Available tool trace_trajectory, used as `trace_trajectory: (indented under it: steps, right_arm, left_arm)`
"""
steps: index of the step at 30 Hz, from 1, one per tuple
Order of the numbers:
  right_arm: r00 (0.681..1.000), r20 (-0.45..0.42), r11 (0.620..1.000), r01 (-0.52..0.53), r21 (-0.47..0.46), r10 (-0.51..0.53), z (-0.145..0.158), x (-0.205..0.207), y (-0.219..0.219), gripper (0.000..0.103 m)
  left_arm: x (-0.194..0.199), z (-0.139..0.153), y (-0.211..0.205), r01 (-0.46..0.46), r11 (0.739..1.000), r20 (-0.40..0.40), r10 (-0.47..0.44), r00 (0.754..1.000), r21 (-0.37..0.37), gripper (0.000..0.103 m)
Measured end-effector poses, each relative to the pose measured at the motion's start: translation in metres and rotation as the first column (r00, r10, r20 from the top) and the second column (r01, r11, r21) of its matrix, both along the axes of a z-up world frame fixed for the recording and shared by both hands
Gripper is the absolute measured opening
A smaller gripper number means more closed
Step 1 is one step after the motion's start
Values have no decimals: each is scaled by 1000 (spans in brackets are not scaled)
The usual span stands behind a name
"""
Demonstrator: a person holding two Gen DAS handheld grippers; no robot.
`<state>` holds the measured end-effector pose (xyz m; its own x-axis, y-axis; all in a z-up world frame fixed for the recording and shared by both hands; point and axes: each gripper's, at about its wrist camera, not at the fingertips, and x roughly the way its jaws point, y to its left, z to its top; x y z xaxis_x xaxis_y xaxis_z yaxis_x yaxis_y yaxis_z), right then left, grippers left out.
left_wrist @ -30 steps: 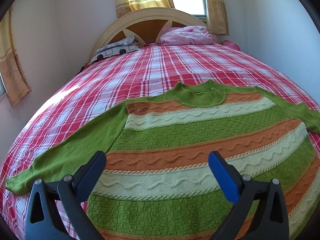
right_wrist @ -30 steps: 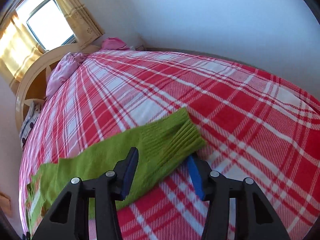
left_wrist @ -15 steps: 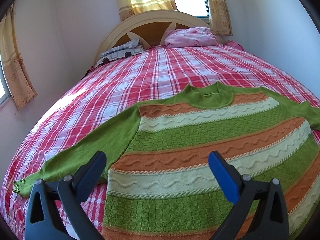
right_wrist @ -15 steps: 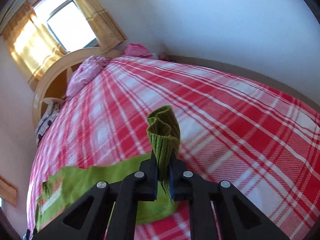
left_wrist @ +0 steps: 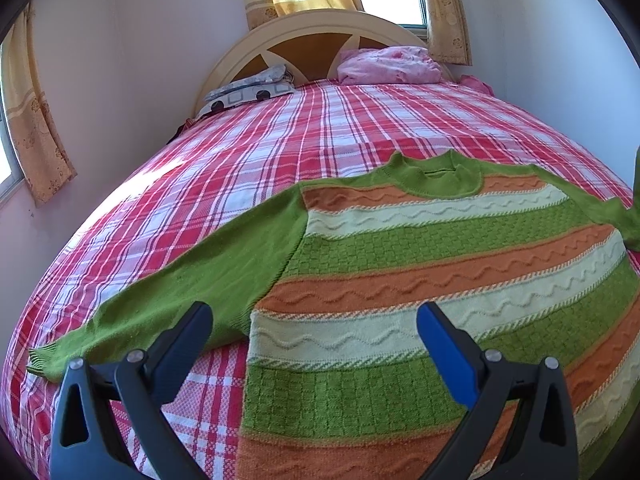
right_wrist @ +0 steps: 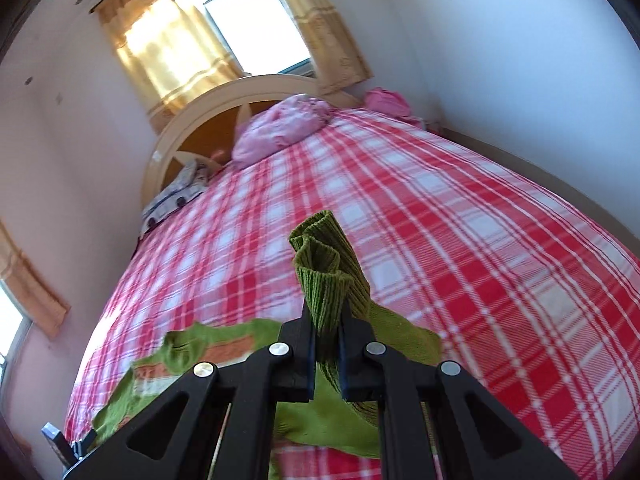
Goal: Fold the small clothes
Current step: 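Lift the cuff with the right tool and lay it across the sweater body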
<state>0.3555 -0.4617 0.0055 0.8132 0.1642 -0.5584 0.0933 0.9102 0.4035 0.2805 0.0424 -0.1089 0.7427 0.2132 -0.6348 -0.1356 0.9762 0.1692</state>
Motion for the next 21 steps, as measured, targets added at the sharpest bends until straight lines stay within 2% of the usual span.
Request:
trace_trajectory:
  steps: [9,21]
  right_arm:
    - [986,61,988,-152,-5,152,34,13,82,8]
    - [938,108,944,-327,-43,330,67,26,182,8]
  left_arm:
    - [-2,-9,19,-24,1000,-20,24,1000,-10,103]
    - [-11,-10,45,-53,998,-12,52,999,-43,103]
